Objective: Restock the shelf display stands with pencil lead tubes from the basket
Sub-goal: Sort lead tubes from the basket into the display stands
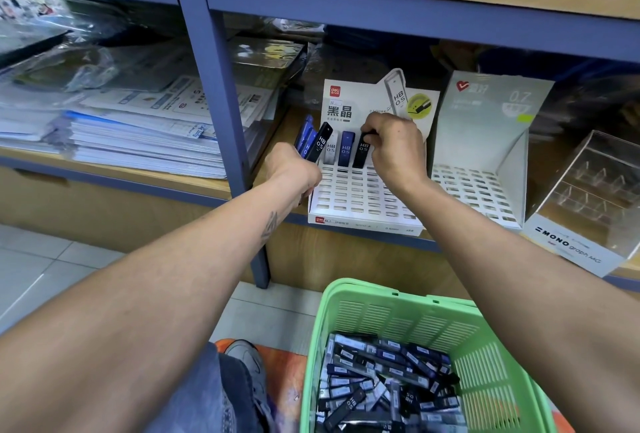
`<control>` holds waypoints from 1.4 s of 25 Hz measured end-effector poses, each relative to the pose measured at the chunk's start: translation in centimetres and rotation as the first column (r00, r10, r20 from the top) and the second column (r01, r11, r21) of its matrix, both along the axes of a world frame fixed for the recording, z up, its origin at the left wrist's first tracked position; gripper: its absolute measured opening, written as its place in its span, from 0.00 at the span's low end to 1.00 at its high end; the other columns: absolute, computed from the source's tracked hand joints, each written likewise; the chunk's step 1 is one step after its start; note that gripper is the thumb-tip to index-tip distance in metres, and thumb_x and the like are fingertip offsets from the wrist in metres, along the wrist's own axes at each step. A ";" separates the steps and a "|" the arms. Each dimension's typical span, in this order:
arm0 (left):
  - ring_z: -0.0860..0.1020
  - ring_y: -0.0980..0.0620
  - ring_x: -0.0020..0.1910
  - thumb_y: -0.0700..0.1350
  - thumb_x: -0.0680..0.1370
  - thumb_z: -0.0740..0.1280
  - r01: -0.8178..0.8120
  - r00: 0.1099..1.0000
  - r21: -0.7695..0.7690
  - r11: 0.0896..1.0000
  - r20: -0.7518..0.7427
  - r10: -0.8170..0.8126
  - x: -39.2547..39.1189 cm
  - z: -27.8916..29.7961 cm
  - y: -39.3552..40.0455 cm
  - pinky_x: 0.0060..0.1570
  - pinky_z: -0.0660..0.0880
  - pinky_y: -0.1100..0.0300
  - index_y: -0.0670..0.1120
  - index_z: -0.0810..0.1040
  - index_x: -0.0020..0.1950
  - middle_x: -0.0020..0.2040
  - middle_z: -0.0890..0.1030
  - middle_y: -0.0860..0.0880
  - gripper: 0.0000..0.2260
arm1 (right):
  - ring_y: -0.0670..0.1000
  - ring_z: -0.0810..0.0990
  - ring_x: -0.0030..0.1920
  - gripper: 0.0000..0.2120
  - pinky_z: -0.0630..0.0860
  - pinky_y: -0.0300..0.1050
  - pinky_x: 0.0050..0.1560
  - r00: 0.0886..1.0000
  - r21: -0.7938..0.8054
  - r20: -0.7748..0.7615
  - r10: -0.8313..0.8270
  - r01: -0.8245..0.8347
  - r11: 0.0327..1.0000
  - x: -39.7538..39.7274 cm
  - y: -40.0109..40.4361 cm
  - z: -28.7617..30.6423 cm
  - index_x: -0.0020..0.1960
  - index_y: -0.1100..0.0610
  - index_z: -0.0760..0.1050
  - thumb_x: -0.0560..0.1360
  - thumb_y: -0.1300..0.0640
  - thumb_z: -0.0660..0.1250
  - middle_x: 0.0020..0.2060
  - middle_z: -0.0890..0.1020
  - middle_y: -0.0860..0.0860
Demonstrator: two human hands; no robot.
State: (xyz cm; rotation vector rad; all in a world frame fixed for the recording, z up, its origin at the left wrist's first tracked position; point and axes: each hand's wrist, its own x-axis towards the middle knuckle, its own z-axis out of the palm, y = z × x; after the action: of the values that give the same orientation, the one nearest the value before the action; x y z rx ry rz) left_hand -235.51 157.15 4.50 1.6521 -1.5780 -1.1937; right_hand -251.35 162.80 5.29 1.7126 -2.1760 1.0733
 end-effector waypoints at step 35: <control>0.80 0.48 0.32 0.34 0.77 0.71 0.664 0.697 0.241 0.708 -0.543 -0.468 0.2 2.6 3.4 0.34 0.81 0.59 0.39 0.79 0.47 0.35 0.79 0.41 0.02 | 0.52 0.85 0.42 0.04 0.81 0.44 0.43 0.157 -0.166 0.965 0.210 -0.256 0.952 1.6 5.7 0.3 0.48 0.62 0.82 0.74 0.69 0.72 0.42 0.86 0.57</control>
State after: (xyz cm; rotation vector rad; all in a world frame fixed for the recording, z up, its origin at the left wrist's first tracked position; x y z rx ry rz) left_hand -235.34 160.60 7.12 0.9529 -1.6529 -2.2112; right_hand -249.76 168.52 5.63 1.4932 -2.4377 2.9387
